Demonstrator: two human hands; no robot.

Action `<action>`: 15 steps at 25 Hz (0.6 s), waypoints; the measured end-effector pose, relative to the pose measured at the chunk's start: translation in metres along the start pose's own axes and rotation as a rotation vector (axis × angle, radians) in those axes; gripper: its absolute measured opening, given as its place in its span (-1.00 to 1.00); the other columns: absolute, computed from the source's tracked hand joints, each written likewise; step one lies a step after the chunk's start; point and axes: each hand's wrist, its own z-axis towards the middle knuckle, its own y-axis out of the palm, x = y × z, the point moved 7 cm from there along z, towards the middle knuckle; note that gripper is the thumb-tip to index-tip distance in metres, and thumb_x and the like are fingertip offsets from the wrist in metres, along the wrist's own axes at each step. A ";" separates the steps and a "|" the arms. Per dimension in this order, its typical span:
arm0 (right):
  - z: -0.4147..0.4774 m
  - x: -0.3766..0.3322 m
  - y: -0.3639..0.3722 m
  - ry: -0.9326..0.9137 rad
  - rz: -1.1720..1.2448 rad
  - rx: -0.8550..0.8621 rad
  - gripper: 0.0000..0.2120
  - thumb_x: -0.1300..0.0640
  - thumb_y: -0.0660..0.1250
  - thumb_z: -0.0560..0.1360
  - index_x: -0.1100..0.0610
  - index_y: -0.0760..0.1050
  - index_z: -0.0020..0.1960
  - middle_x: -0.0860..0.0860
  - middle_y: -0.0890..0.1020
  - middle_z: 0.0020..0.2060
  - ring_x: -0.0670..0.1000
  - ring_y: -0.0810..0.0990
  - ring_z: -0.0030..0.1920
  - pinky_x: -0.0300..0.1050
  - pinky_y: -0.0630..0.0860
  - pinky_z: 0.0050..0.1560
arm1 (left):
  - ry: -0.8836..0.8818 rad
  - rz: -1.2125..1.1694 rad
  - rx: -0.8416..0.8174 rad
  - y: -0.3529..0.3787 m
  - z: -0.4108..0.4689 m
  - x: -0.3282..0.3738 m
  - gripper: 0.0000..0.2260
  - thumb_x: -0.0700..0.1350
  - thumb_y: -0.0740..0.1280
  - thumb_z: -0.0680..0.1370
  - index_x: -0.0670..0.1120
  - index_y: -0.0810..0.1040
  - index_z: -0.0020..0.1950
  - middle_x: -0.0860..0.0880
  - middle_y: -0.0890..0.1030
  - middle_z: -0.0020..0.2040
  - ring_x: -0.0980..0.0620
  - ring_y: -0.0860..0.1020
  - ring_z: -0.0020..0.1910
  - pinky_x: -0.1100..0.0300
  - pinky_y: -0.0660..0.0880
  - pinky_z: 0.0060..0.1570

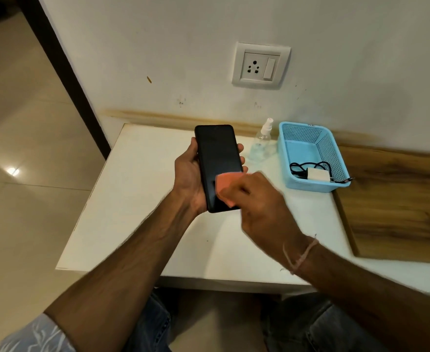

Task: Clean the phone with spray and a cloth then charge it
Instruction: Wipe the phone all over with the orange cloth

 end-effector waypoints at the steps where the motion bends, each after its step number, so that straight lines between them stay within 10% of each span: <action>1: -0.010 -0.012 0.011 -0.051 0.008 -0.058 -0.80 0.36 0.31 0.48 0.24 0.64 0.05 0.17 0.65 -0.04 0.20 0.60 -0.03 0.03 0.61 0.02 | 0.002 0.001 -0.004 0.000 0.000 -0.001 -0.35 0.27 0.02 0.63 -0.21 0.54 0.36 -0.27 0.54 0.29 -0.22 0.56 0.04 -0.10 0.47 0.19; 15: -0.012 0.006 0.012 -0.031 0.089 -0.147 -0.74 0.41 0.30 0.49 0.26 0.62 0.12 0.17 0.64 0.04 0.17 0.61 0.07 0.07 0.58 0.12 | -0.013 0.025 -0.010 0.001 0.003 -0.009 -0.33 0.30 0.02 0.63 -0.21 0.52 0.38 -0.28 0.54 0.28 -0.23 0.55 0.04 -0.12 0.42 0.22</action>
